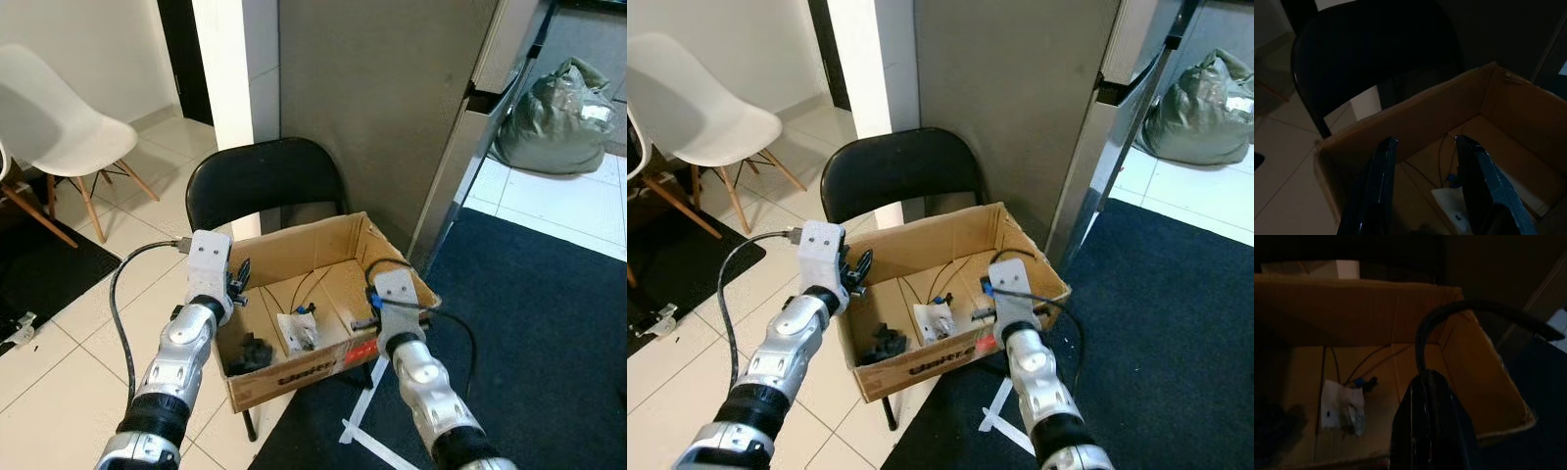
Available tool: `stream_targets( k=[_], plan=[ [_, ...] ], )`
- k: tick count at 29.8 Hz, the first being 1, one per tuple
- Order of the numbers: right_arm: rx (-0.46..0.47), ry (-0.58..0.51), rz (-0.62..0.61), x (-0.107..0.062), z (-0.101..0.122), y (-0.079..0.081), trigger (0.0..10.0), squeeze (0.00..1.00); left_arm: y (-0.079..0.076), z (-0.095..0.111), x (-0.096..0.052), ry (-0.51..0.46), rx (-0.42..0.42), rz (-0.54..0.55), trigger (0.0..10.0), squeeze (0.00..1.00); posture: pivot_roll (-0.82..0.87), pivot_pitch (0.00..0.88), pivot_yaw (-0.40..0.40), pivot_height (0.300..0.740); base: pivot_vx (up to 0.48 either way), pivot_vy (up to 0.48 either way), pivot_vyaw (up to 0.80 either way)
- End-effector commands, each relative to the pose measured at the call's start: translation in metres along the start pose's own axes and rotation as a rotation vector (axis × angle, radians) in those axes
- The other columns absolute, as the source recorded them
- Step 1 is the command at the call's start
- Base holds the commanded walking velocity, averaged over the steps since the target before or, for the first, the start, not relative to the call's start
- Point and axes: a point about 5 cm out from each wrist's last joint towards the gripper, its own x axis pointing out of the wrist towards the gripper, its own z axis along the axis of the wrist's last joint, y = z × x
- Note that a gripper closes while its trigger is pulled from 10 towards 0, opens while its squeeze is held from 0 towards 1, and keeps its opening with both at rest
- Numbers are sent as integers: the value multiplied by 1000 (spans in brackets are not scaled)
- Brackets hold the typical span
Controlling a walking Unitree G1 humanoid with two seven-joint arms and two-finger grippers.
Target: Picking trash to rubbish bin
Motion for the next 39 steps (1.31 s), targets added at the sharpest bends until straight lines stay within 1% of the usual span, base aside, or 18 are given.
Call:
stream_targets(
  k=[1, 3, 4, 6, 7, 8, 11, 12, 13, 15, 17, 20, 23, 26, 29, 31, 36, 39],
  plan=[
    [-13, 19, 25, 8, 3, 2, 10000, 0, -5, -4, 2, 19, 5, -16, 10000, 0, -28, 155, 2, 740, 0, 0, 0],
    [-17, 18, 37, 15, 10, 4, 10000, 0, -11, -6, 3, 30, 0, -34, 10000, 0, -23, 173, -8, 740, 0, 0, 0],
    [-17, 18, 37, 15, 10, 4, 10000, 0, -11, -6, 3, 30, 0, -34, 10000, 0, -23, 173, -8, 740, 0, 0, 0],
    [-52, 17, 82, 20, 15, 11, 10000, 0, -20, -16, -1, 66, 2, -95, 10000, 0, -16, 209, -19, 740, 0, 0, 0],
    [-52, 17, 82, 20, 15, 11, 10000, 0, -20, -16, -1, 66, 2, -95, 10000, 0, -16, 209, -19, 740, 0, 0, 0],
    [-87, 19, 115, 21, 16, 17, 10000, 0, -26, -22, -4, 90, 14, -155, 10000, 0, -15, 224, -24, 740, 0, 0, 0],
    [-105, 20, 142, 21, 16, 22, 10000, 0, -33, -30, -10, 123, 21, -224, 10000, 0, -11, 245, -28, 740, 0, 0, 0],
    [-105, 20, 142, 21, 16, 22, 10000, 0, -33, -30, -10, 123, 21, -224, 10000, 0, -11, 245, -28, 740, 0, 0, 0],
    [-110, 19, 154, 22, 17, 25, 10000, 0, -38, -33, -15, 143, 14, -277, 10000, 0, -6, 259, -34, 740, 0, 0, 0],
    [-110, 13, 179, 23, 19, 31, 10000, 0, -48, -32, -24, 131, 4, -399, 10000, 0, -2, 270, -36, 740, 0, 0, 0],
    [-111, 8, 198, 23, 20, 35, 10000, 0, -53, -28, -29, 107, -10, -448, 10000, 0, 3, 277, -33, 740, 0, 0, 0],
    [-116, 4, 216, 24, 21, 39, 10000, 0, -53, -23, -30, 87, -7, -457, 10000, 0, 7, 278, -28, 740, 0, 0, 0],
    [-106, -6, 227, 24, 22, 43, 10000, 0, -51, -17, -31, 62, 10, -439, 10000, 0, 10, 276, -21, 740, 0, 0, 0],
    [-48, -9, 239, 24, 24, 48, 10000, 0, -46, -16, -33, 54, 8, -402, 10000, 0, 15, 274, -19, 740, 0, 0, 0],
    [-24, -21, 238, 25, 26, 49, 10000, 0, -42, -17, -34, 60, 14, -385, 10000, 0, 20, 266, -13, 740, 0, 0, 0],
    [-26, -25, 222, 25, 28, 49, 10000, 0, -41, -17, -36, 69, 12, -383, 10000, 0, 21, 258, -6, 740, 0, 0, 0],
    [-20, -22, 192, 27, 29, 48, 10000, 0, -42, -17, -39, 76, 13, -383, 10000, 0, 22, 256, -5, 740, 0, 0, 0],
    [-8, -40, 172, 29, 34, 48, 10000, 0, -41, -17, -41, 78, 13, -361, 10000, 0, 29, 248, -3, 740, 0, 0, 0]
  ],
)
